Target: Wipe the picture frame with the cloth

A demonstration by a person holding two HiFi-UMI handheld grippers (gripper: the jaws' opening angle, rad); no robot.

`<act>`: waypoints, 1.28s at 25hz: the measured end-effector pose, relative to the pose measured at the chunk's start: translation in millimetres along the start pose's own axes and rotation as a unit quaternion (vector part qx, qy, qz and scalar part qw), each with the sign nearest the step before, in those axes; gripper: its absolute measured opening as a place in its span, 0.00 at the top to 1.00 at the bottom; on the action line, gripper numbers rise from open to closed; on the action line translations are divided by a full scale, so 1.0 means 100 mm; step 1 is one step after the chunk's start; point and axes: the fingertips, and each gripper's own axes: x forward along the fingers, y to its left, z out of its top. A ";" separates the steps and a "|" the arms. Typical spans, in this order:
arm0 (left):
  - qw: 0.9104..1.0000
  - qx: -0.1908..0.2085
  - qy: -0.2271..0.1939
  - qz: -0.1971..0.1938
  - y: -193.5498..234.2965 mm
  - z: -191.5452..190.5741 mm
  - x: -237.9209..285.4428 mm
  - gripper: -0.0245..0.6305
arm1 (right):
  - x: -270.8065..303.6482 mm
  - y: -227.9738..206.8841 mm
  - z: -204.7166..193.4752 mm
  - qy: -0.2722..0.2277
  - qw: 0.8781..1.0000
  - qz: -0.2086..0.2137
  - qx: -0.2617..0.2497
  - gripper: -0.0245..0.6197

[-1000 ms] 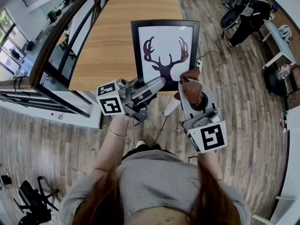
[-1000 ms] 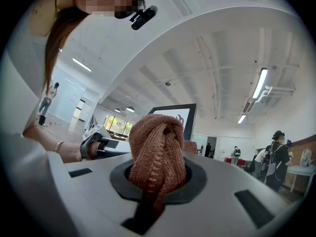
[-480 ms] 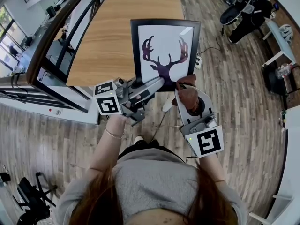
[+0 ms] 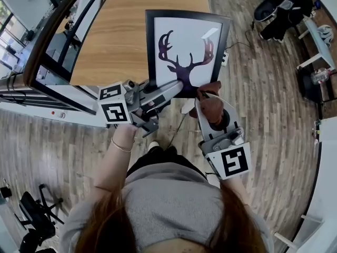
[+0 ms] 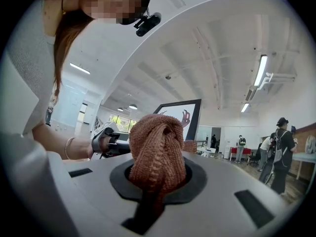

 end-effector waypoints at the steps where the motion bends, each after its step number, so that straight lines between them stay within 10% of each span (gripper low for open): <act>1: 1.000 -0.005 -0.001 0.003 0.03 -0.02 0.00 0.93 | 0.00 -0.01 -0.03 0.004 1.000 0.001 0.006 0.89; 10: 0.994 -0.084 -0.072 -0.007 0.27 -0.10 -0.14 0.93 | -0.11 0.04 -0.54 0.047 0.998 0.006 0.040 0.89; 20: 0.988 -0.133 -0.035 0.065 0.82 -0.50 -0.54 0.93 | -0.03 0.10 -0.66 0.055 0.996 -0.014 0.075 0.89; 32: 0.946 -0.290 -0.027 0.143 1.62 -1.37 -1.09 0.93 | -0.01 0.21 -0.84 0.068 0.990 -0.031 0.116 0.89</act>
